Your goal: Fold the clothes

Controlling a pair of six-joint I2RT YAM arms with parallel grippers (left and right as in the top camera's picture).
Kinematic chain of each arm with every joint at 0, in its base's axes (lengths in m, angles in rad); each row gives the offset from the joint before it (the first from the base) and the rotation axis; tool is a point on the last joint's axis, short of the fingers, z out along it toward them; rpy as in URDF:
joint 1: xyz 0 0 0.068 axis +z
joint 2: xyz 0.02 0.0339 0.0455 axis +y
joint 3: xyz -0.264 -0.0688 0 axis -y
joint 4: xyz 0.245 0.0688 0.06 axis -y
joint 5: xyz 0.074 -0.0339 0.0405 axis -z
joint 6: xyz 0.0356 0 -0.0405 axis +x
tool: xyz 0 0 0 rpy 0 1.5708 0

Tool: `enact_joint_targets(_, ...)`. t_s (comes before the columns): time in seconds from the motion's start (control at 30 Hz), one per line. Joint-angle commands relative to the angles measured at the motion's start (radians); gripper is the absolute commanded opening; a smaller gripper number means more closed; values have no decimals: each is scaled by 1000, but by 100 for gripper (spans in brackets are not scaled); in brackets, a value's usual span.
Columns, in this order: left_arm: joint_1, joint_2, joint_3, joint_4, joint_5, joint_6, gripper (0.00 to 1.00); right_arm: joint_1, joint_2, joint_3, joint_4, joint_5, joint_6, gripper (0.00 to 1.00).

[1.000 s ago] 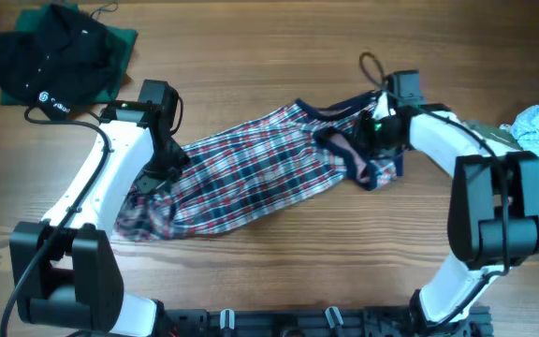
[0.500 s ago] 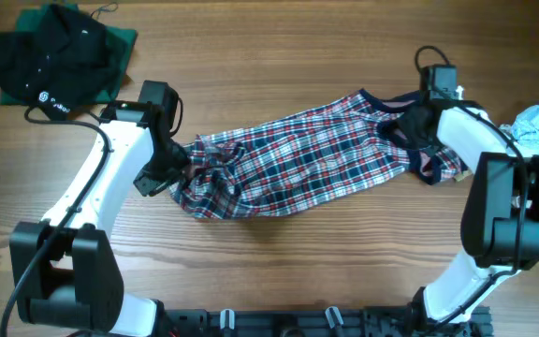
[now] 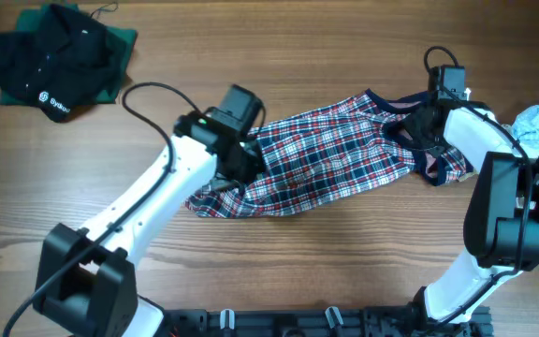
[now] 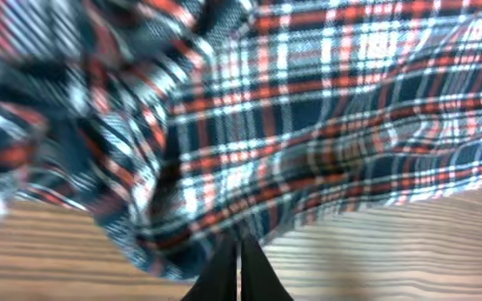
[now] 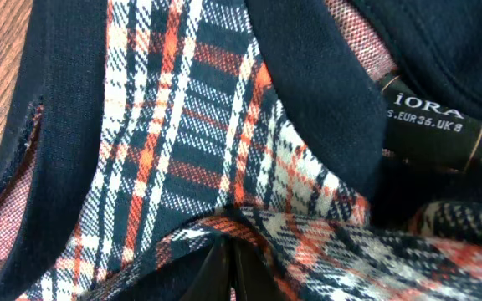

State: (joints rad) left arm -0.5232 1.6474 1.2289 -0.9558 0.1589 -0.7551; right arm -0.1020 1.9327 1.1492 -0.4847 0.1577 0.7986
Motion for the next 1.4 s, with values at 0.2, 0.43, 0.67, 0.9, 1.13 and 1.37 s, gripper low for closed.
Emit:
enact_joint_targets(0.2, -51, 209, 15, 104, 0, -69, 4, -20, 73, -56, -28, -32, -51, 4)
enact_joint_targets(0.43, 67, 253, 15, -120, -172, -73, 4, -20, 73, -56, -27, -32, -89, 4)
enact_joint_targets(0.67, 140, 253, 15, -306, -267, -73, 4, -20, 73, -56, -24, -32, -89, 4)
enact_joint_targets(0.9, 204, 251, 15, -573, -553, -312, 4, -20, 73, -56, -16, -33, -89, 4)
enact_joint_targets(1.13, 188, 178, 104, -549, -553, -294, 4, -20, 73, -56, 12, -97, -89, 4)
enact_joint_targets(1.37, -57, 74, 177, -125, -286, -21, 4, -20, 73, -56, 18, -108, -93, 5)
